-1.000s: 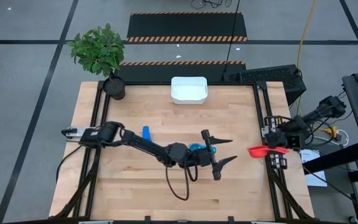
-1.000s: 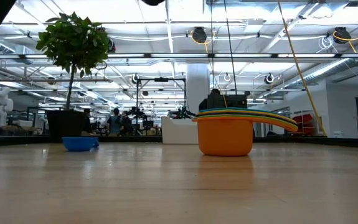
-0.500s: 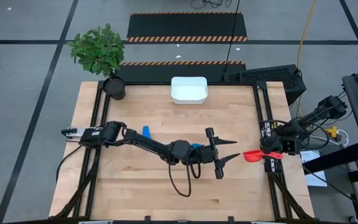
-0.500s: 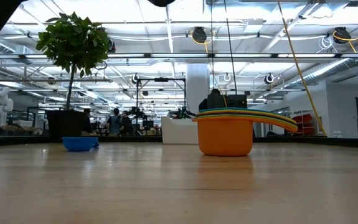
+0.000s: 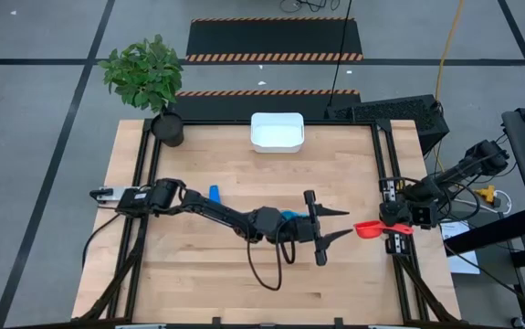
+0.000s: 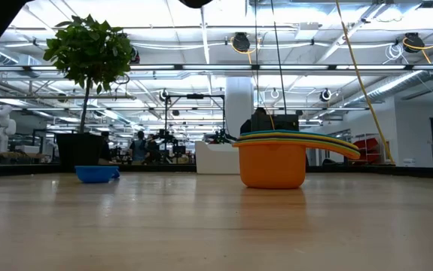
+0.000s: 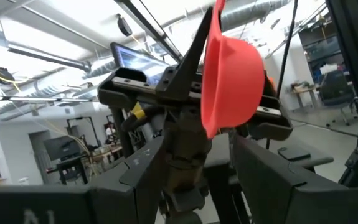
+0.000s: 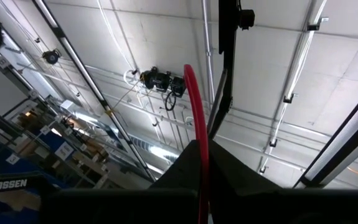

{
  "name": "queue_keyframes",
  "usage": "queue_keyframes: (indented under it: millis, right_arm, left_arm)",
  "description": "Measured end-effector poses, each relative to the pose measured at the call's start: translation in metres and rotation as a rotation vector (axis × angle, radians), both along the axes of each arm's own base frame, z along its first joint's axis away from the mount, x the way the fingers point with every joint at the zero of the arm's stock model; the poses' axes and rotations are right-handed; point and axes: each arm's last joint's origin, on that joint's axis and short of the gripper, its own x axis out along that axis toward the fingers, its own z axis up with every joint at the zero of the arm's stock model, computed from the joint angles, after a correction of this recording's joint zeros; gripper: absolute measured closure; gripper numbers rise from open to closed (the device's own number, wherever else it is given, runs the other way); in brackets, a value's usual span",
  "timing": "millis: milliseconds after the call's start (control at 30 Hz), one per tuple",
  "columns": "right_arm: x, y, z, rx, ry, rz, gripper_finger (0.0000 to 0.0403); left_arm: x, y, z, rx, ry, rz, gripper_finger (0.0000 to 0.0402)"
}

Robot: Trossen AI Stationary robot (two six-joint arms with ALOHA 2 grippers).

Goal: Nest measuring cups in basket
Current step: Stack the red measuring cup on top of the light blue measuring cup

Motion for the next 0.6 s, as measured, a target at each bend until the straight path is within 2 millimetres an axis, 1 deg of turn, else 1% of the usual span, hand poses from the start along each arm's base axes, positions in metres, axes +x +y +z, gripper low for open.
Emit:
queue_keyframes:
  millis: [300,600]
  right_arm:
    - [0.0001,0.0,0.0001,-0.006,-0.006,-0.012,0.0403]
    - [0.0001,0.0,0.0001,-0.006,-0.006,-0.012,0.0403]
  left_arm:
    - [0.0011,-0.0026,0.0068,-0.002,-0.017,-0.008,0.0211]
    - [0.0021,-0.0034,0.0052,-0.031,0.003,-0.019,0.0211]
